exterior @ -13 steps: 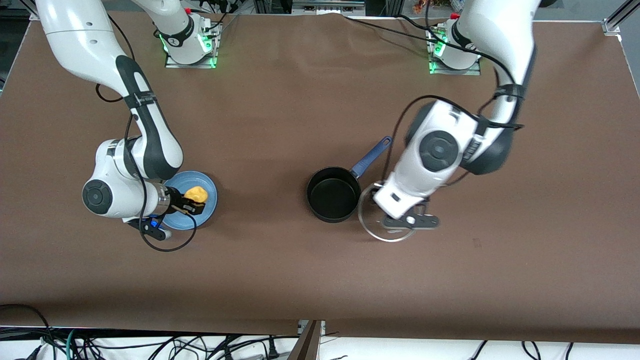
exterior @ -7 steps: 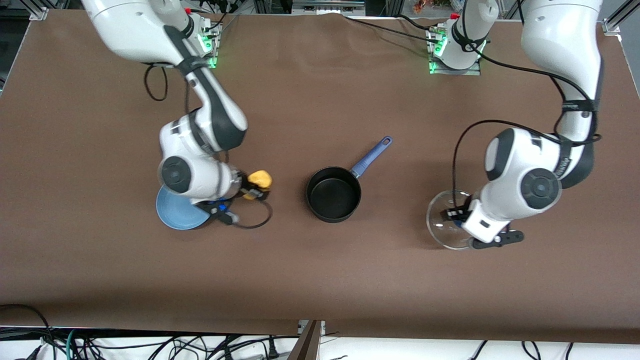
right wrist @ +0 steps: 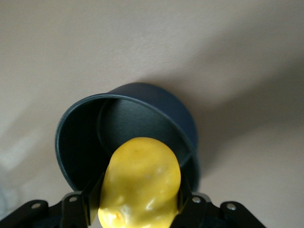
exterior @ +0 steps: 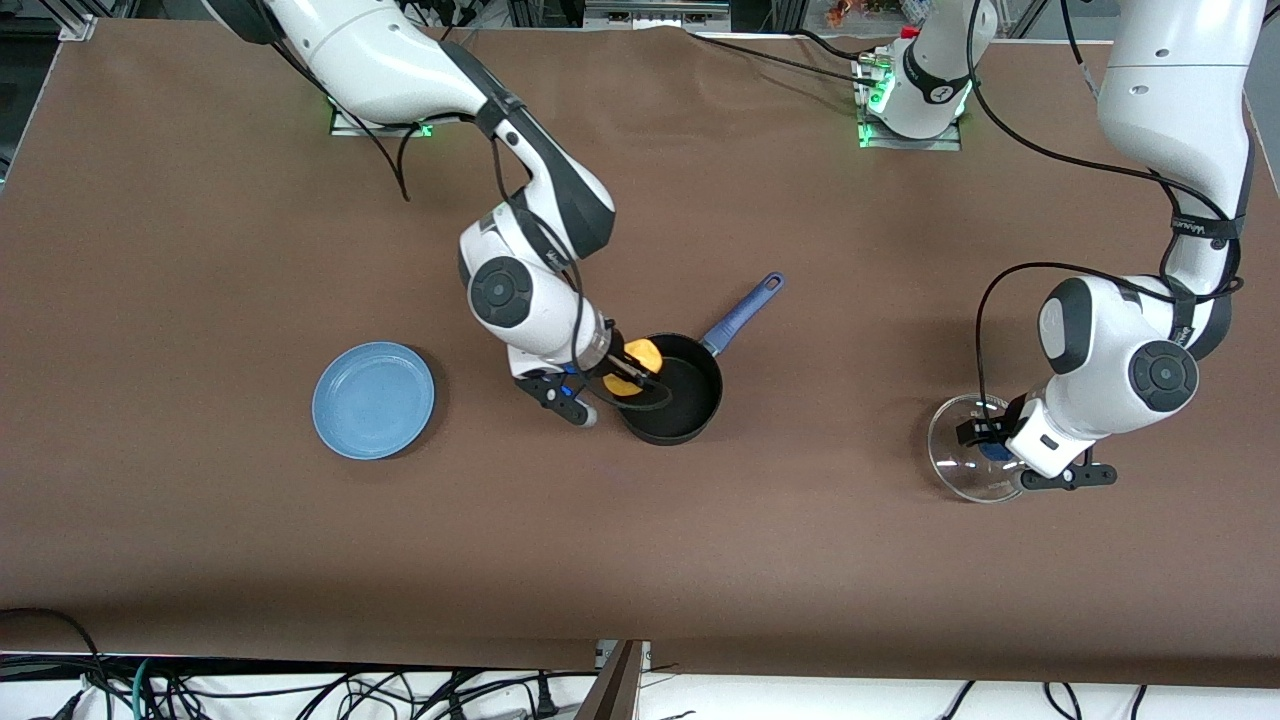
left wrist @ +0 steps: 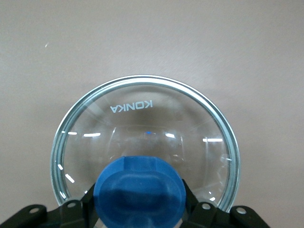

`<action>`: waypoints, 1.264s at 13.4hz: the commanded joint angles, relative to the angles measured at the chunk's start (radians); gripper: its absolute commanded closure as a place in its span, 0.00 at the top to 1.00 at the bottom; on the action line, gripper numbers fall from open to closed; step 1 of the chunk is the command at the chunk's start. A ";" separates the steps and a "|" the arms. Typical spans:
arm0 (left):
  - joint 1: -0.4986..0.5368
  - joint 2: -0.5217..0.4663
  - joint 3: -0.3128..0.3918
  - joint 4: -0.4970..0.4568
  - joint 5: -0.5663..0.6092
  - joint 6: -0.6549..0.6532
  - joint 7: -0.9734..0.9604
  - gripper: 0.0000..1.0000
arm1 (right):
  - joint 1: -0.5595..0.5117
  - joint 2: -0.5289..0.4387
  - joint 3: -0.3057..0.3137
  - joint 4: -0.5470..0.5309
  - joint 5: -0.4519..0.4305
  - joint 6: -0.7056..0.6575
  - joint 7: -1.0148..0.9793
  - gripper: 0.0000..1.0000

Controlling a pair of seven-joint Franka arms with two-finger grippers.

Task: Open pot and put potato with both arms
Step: 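Lower the potato into the saucepan and open the right gripper, then set the lid on the table with the left gripper while the right gripper withdraws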

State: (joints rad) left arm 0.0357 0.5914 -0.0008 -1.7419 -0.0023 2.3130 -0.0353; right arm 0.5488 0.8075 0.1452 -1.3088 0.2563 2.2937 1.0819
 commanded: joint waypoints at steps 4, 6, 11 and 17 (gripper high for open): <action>0.010 -0.058 0.025 -0.166 -0.018 0.147 0.081 0.66 | -0.015 0.009 -0.006 0.072 0.009 -0.016 -0.003 1.00; 0.015 -0.054 0.025 -0.179 -0.019 0.161 0.081 0.82 | -0.043 -0.027 -0.009 0.071 -0.015 -0.055 -0.023 1.00; 0.018 -0.093 0.025 -0.122 -0.021 0.050 0.071 1.00 | -0.064 -0.186 -0.163 0.049 -0.048 -0.303 -0.262 1.00; 0.007 -0.278 0.024 0.002 -0.019 -0.275 0.068 1.00 | -0.064 -0.443 -0.372 -0.004 -0.046 -0.712 -0.614 1.00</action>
State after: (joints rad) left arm 0.0492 0.4003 0.0228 -1.7597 -0.0025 2.1404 0.0130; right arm 0.4764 0.4688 -0.1829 -1.2326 0.2165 1.6501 0.5442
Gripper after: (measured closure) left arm 0.000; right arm 0.000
